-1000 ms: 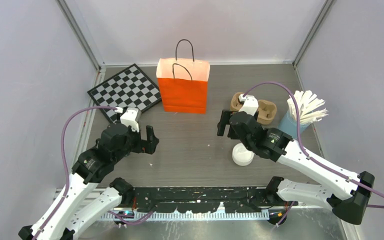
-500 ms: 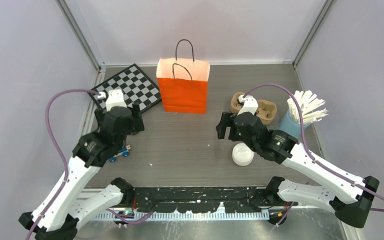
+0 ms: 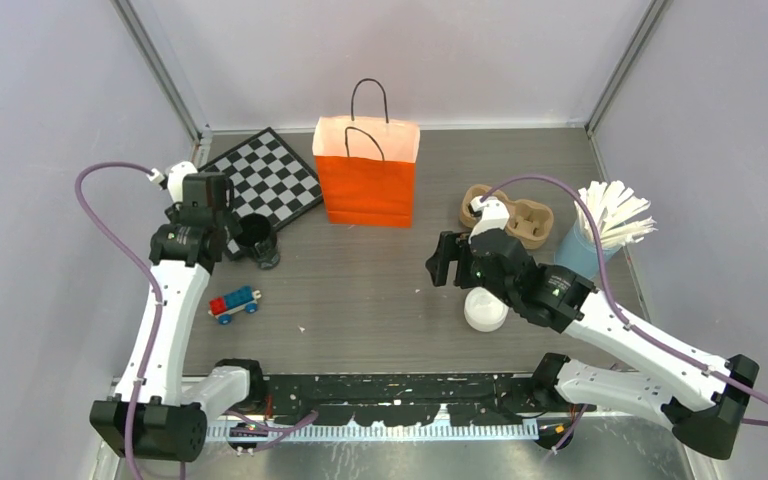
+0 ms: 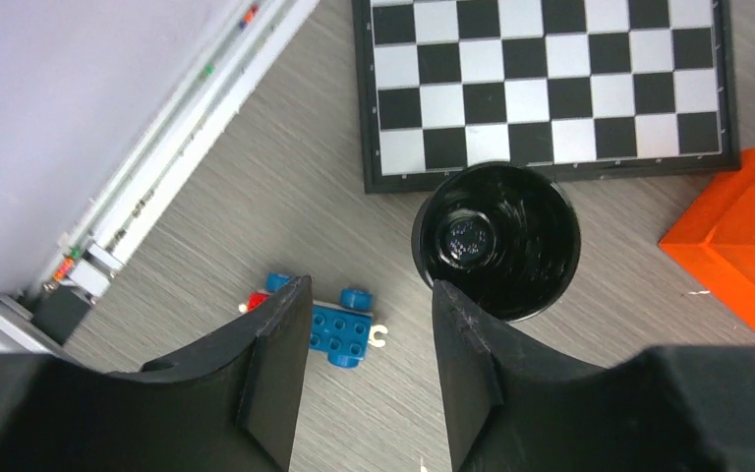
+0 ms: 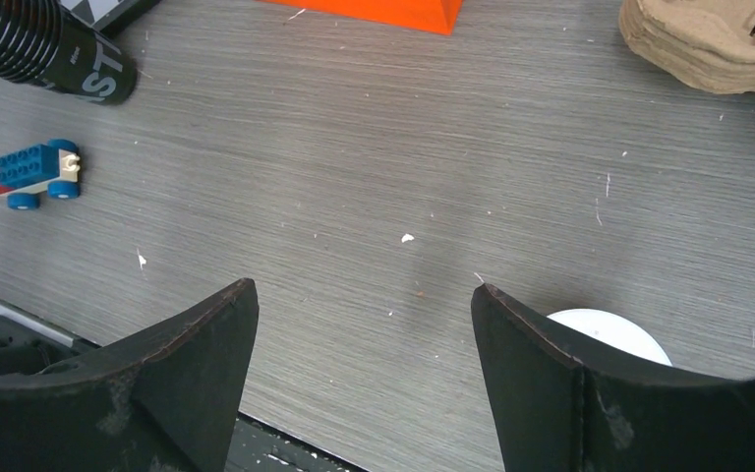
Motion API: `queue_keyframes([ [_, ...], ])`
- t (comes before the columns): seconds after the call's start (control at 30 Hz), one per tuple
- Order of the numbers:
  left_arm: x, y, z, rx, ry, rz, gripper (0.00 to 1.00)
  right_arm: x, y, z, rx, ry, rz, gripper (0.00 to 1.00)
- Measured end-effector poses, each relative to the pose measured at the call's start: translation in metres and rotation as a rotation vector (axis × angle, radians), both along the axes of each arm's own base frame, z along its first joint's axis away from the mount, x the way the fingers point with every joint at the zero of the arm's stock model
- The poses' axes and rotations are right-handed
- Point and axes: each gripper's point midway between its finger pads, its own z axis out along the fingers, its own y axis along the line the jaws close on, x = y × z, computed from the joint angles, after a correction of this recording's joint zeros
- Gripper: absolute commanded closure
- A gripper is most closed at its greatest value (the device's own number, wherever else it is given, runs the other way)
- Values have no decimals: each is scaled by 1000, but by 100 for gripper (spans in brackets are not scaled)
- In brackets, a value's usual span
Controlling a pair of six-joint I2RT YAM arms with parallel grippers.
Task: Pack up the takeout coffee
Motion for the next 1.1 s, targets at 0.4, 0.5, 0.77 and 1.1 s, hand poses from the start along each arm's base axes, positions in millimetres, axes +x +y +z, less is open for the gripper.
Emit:
queue_keyframes([
  [0.4, 2, 1, -56, -170, 8, 70, 62, -6, 5, -11, -10, 28, 45, 18],
  [0.5, 6, 3, -59, -194, 8, 83, 63, -6, 4, -12, -16, 28, 47, 18],
  [0.77, 18, 0, -67, -235, 13, 70, 66, -8, 0, -14, -32, 30, 45, 18],
  [1.1, 25, -4, -83, -275, 72, 38, 72, -7, -8, -22, -73, 38, 18, 18],
])
